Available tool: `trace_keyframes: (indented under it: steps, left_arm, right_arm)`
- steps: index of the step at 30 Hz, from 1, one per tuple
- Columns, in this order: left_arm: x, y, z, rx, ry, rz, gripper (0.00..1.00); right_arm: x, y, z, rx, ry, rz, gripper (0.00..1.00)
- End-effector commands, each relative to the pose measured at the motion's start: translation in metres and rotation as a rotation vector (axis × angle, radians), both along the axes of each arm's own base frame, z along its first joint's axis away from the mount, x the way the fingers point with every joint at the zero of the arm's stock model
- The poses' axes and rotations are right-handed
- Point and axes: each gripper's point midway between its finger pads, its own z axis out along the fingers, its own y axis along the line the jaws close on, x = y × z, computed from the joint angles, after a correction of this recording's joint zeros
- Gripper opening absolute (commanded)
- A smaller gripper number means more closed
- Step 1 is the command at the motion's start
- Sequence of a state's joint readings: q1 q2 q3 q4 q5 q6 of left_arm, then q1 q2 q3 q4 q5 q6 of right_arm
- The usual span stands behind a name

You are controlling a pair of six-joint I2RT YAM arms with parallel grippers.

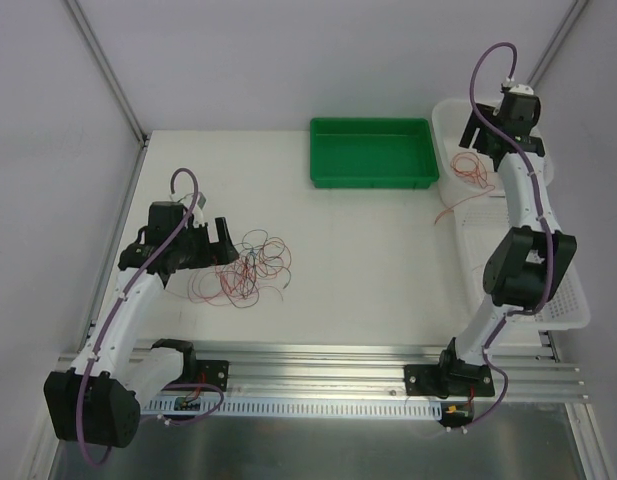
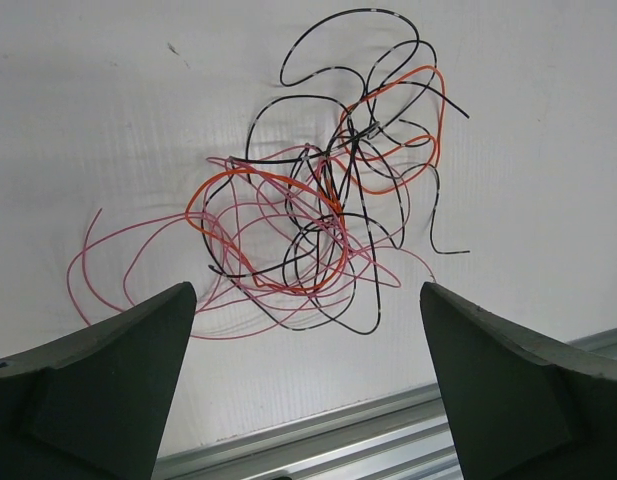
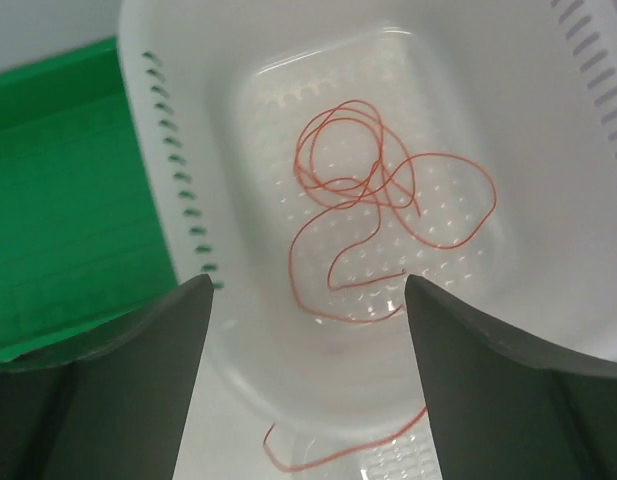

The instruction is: Untangle the cables

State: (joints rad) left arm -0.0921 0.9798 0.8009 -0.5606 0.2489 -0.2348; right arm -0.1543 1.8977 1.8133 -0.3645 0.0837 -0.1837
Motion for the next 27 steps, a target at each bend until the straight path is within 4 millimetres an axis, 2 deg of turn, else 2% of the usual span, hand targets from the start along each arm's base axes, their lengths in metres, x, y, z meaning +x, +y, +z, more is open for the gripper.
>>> trace_keyframes:
  steps: [1, 3, 4, 6, 7, 8, 10, 11, 12, 15, 18, 25, 27]
  left_arm:
    - [0.001, 0.002, 0.005, 0.008, -0.039, 0.007, 0.97]
    - [0.001, 0.002, 0.008, 0.006, -0.05, 0.009, 0.98]
    - [0.001, 0.001, 0.009, 0.005, -0.054, 0.008, 0.98]
    - [0.001, 0.002, 0.01, 0.004, -0.06, 0.008, 0.99]
    - [0.001, 0.001, 0.011, 0.003, -0.063, 0.009, 0.99]
    - [0.0, 0.002, 0.011, 0.004, -0.063, 0.012, 0.99]
    - [0.001, 0.003, 0.013, 0.007, -0.074, 0.018, 0.99]
    - [0.0, 0.004, 0.012, 0.012, -0.073, 0.02, 0.99]
    - [0.001, 0.004, 0.013, 0.011, -0.077, 0.021, 0.99]
    - [0.0, 0.005, 0.014, 0.012, -0.083, 0.026, 0.99]
    - [0.0, 0.005, 0.015, 0.013, -0.087, 0.031, 0.99]
    - [0.0, 0.006, 0.016, 0.015, -0.092, 0.031, 0.99]
    - [0.0, 0.006, 0.016, 0.016, -0.092, 0.032, 0.99]
  right_arm:
    - [-0.036, 0.041, 0.039, 0.04, -0.054, 0.065, 0.82]
    - [-0.048, 0.056, 0.027, 0.06, -0.029, 0.054, 0.82]
    - [-0.062, 0.056, 0.015, 0.054, -0.001, 0.016, 0.82]
    - [-0.08, 0.071, -0.005, 0.077, 0.033, -0.02, 0.82]
    - [-0.082, 0.069, 0.003, 0.085, 0.005, -0.045, 0.82]
    - [-0.091, 0.082, -0.02, 0.121, 0.044, -0.061, 0.82]
    - [-0.101, 0.086, -0.033, 0.138, 0.045, -0.114, 0.82]
    - [-0.11, 0.094, -0.048, 0.148, 0.07, -0.119, 0.82]
    - [-0.113, 0.096, -0.056, 0.181, 0.069, -0.155, 0.82]
    - [-0.119, 0.105, -0.079, 0.208, 0.088, -0.21, 0.82]
    - [-0.119, 0.106, -0.095, 0.196, 0.088, -0.266, 0.8]
    - [-0.108, 0.099, -0.107, 0.128, 0.039, -0.413, 0.65]
    - [-0.11, 0.097, -0.117, 0.107, 0.066, -0.438, 0.62]
